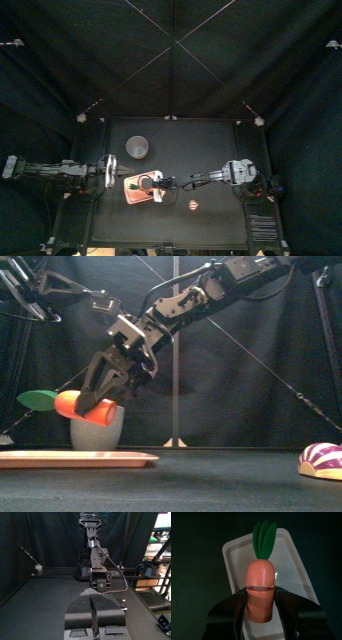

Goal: Pick the carrot then place it on the pink plate
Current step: Drop carrot on the pink plate and return to neutral

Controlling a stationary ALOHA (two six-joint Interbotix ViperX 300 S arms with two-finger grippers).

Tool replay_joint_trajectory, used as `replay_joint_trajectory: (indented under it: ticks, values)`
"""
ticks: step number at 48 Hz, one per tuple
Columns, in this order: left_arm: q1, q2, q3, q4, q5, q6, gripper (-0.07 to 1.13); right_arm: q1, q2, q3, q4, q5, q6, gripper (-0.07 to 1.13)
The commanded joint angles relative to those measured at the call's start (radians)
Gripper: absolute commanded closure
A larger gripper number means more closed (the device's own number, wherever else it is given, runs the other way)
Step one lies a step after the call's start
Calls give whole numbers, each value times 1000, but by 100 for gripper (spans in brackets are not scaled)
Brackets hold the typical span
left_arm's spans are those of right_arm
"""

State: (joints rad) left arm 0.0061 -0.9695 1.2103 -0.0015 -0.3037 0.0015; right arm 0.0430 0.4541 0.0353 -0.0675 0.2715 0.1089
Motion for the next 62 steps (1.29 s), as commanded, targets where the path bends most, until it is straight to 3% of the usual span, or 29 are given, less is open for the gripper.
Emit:
replay_joint_trajectory:
  ticks: [1, 8, 23, 37, 52, 62]
  values:
    - [2, 0, -14, 0, -5, 0, 109, -5, -26, -20, 0, 2, -2, 27]
    - [0, 0, -12, -2, -5, 2, 109, -5, -57, -11, -12, 3, 3, 15]
    - [2, 0, -12, 0, -5, 2, 109, -66, -190, 29, -83, -5, 5, 15]
    - [2, -3, -11, 0, -5, 3, 109, -127, -509, 255, -104, -112, 5, 15]
    - [5, -8, -6, 0, -3, 3, 109, -120, -894, 565, -95, -376, 3, 15]
    - [6, -8, -6, 2, -5, 3, 109, -121, -1114, 712, -103, -431, 0, 15]
